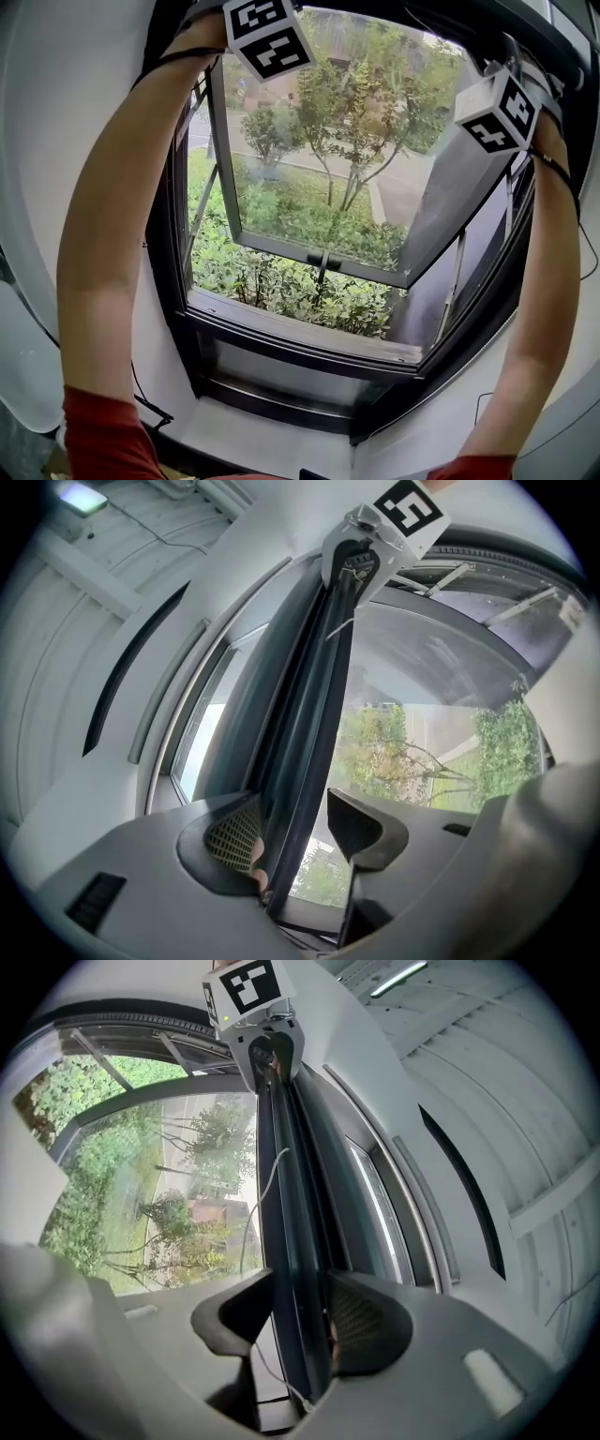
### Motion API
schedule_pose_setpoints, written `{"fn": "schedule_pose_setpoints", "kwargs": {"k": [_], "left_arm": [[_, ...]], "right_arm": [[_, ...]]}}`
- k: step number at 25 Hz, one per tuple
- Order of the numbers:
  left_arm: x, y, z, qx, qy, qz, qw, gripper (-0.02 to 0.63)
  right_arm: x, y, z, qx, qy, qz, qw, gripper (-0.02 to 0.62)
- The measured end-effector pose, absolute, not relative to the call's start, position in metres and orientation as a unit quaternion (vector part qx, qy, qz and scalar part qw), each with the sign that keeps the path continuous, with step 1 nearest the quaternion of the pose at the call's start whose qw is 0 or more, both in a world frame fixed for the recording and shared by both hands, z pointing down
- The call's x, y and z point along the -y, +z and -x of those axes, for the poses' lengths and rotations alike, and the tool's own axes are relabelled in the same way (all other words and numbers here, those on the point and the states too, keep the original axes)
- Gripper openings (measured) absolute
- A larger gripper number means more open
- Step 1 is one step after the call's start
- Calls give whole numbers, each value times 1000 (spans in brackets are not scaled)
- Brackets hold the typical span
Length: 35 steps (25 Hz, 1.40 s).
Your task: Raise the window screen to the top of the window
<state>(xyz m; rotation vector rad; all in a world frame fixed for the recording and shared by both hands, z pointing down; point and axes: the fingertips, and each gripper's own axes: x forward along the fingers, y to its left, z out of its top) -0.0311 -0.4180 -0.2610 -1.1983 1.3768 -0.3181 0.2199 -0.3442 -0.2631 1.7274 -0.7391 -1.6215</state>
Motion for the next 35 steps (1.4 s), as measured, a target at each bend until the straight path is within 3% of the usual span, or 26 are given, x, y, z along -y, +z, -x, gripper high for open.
{"fn": "schedule_pose_setpoints", "kwargs": {"k": [8,17,28,35], "left_arm": [[390,-250,34,-578,-45,568,584,224],[351,-174,23,-503,84,692,510,224],[348,-43,8,-475,139,749,440,224],[338,61,-1,-462,117,785,396,224]], "right_arm": [[322,-249,-230,328,-609,-677,250,183],[285,-204,-222,400,-604,-671,159,183],[275,-75,-226,511,-534,-672,55,183],[269,31,-233,565,-470,-678,12,183]]}}
